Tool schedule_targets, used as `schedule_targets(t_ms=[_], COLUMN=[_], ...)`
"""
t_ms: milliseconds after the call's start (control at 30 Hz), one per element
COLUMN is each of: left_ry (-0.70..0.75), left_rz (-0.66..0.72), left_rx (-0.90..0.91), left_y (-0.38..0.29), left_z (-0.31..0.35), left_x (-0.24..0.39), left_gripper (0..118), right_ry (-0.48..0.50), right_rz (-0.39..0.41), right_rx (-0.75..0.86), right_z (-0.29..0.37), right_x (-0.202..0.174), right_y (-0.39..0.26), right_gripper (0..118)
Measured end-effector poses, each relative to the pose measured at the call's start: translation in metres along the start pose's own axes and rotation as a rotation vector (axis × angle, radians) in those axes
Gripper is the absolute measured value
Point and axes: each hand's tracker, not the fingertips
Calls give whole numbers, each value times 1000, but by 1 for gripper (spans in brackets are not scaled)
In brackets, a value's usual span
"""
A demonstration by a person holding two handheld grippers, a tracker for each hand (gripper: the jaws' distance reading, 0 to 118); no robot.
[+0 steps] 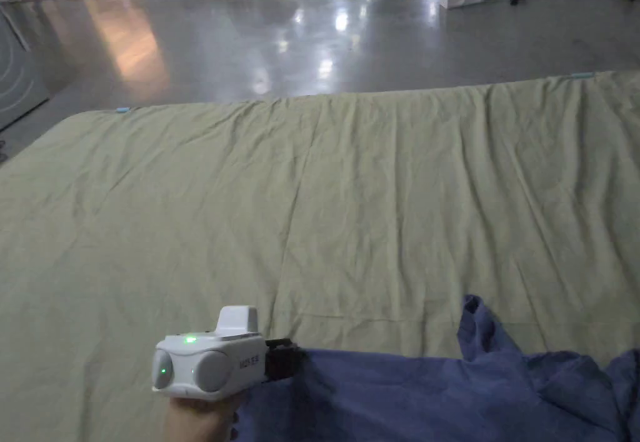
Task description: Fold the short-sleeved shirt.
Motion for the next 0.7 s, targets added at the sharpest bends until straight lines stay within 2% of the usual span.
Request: schedule_targets(t_ms=[33, 67, 100, 133, 167, 200, 267, 367, 433, 467, 500, 567, 600, 700], left_ry=[85, 108, 76, 85, 65, 107, 95, 30, 28, 28, 35, 50, 58, 63], left_rz=[-52, -92, -141, -196, -227, -236, -166, -102, -141, -143, -145, -164, -174, -202], left_rx=[-9, -3, 7, 2, -20, -48, -72, -162, -191, -203, -214, -229, -239, -245], left_y=[-1, -3, -4, -6, -8, -11, -5, 8, 18, 20, 21, 23, 23, 25], left_z=[-5, 0, 5, 6, 10, 8, -2, -19, -8, -7, -8, -14, -16, -16], left_x=[-5, -2, 6, 13, 32, 39, 32, 10, 19, 22, 23, 24, 25, 23], left_gripper=[59, 46, 24, 8, 7, 7, 7, 7, 7, 7, 7, 7, 7, 7], right_ry=[-3, -4, -6, -10, -11, -10, -17, -25, -25, -8, 8, 11, 22, -18], right_rz=[-11, -22, -28, -35, -44, -53, -48, 4, 15, 22, 27, 27, 23, -4], right_rx=[-9, -18, -25, -33, -40, -45, -47, -31, -35, -56, -86, -151, -176, -265], right_z=[1, 1, 1, 1, 0, -2, -4, -15, -37, -52, -74, -116, -145, -219], right_x=[4, 7, 10, 13, 17, 20, 26, 35, 46, 53, 60, 73, 81, 100], right_y=[-4, -7, -9, -11, -12, -12, -10, 7, 28, 39, 50, 70, 79, 95], right_gripper=[0, 0, 0, 0, 0, 0, 0, 0, 0, 7, 22, 67, 75, 75])
